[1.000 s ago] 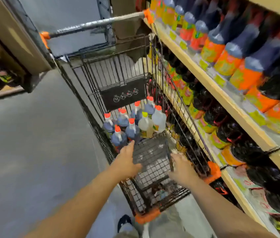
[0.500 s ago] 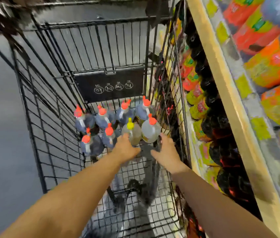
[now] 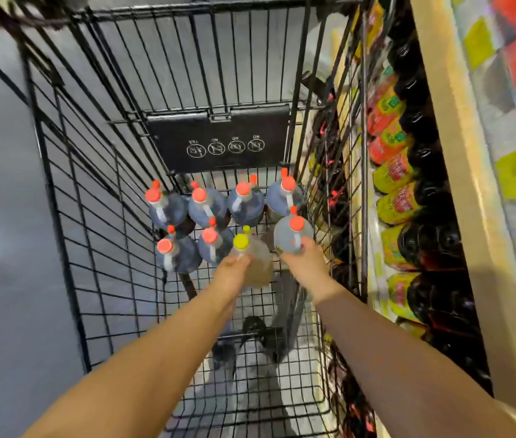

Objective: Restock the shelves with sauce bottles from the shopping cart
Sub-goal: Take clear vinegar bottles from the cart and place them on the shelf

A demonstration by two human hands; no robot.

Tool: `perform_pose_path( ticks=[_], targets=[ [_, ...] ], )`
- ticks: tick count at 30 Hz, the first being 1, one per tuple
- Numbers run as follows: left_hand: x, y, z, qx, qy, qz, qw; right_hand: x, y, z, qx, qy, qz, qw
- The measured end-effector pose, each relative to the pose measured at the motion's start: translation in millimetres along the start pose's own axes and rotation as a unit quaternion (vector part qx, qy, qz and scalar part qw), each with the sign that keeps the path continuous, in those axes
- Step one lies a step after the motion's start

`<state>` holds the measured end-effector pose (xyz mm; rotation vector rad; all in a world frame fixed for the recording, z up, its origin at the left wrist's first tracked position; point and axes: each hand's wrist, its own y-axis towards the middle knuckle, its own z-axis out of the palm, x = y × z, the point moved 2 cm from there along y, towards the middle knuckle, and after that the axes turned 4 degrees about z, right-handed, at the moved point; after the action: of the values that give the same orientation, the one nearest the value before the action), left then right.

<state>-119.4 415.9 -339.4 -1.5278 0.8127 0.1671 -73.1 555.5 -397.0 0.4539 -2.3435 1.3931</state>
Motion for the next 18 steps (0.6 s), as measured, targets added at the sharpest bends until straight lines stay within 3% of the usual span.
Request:
perform_pose_path(
  ticks=[7, 12, 18],
  targets=[
    [11, -38, -46, -0.067, 0.012, 0.019, 0.997, 14, -30, 7, -0.015, 0.018, 0.006, 1.0],
    [9, -67, -82, -0.091, 0.046, 0.078, 0.992, 5, -84, 12, -0.013, 0.118, -0.02, 0.993],
    [-3, -109, -105, -0.045, 0.074, 0.139, 0.986, -2, -154, 45, -0.065, 0.177, -0.017, 0.982]
  ],
)
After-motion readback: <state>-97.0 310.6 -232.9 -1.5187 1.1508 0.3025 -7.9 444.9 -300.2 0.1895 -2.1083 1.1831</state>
